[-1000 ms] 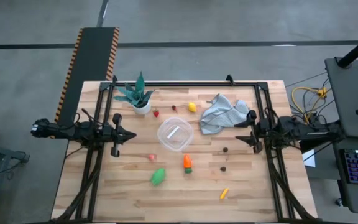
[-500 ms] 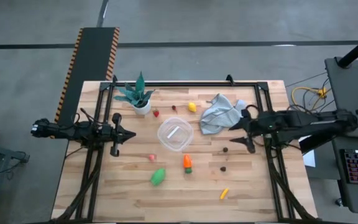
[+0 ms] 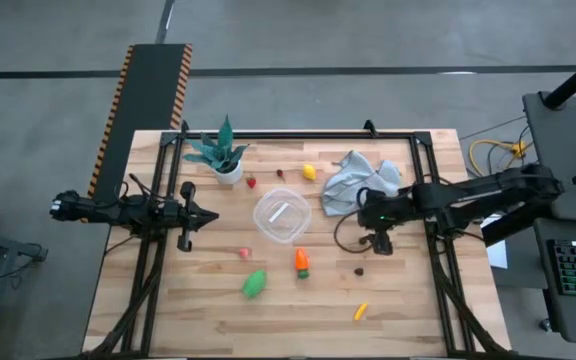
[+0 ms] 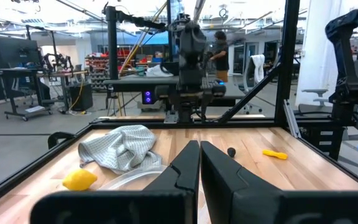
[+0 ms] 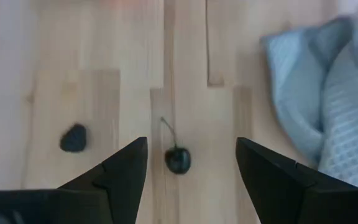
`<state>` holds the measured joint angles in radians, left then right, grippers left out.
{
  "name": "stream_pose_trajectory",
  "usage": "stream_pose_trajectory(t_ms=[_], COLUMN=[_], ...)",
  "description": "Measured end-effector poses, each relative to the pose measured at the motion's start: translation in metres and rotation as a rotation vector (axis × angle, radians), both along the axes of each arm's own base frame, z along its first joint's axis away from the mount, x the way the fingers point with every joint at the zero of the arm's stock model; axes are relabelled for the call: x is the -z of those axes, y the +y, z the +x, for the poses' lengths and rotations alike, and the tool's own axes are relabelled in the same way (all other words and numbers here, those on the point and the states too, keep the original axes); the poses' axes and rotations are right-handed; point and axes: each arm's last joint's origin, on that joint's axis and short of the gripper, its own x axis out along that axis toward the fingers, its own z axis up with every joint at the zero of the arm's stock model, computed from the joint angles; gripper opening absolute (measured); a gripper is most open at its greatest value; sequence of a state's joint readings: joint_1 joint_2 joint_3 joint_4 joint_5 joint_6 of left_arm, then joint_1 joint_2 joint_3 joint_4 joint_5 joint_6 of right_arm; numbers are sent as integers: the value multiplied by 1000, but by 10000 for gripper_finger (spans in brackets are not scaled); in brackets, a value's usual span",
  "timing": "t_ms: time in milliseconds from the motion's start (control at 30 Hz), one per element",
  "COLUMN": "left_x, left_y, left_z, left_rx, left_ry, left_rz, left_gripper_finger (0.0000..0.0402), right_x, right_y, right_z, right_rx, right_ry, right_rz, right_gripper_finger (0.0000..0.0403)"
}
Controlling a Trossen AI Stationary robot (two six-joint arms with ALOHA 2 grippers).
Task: Pick and placing Produce into tupperware
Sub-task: Put the black cherry into the transparent bin
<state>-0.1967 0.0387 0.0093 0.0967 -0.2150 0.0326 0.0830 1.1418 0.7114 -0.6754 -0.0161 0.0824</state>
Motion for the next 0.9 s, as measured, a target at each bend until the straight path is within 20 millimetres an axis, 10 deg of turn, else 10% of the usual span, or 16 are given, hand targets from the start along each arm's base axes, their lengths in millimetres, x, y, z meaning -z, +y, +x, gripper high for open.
stream_pose_trajectory(t_ms=[900], left_x=[0], left_y=[0], left_z=[0], left_rx=[0], left_ry=[0], left_rz=[0], left_gripper_finger=[0], right_x=[70], right_y=[3], right_z=[25], right_rx=[13], right_ry=[342], right_rz=[12], right_gripper_finger=[235])
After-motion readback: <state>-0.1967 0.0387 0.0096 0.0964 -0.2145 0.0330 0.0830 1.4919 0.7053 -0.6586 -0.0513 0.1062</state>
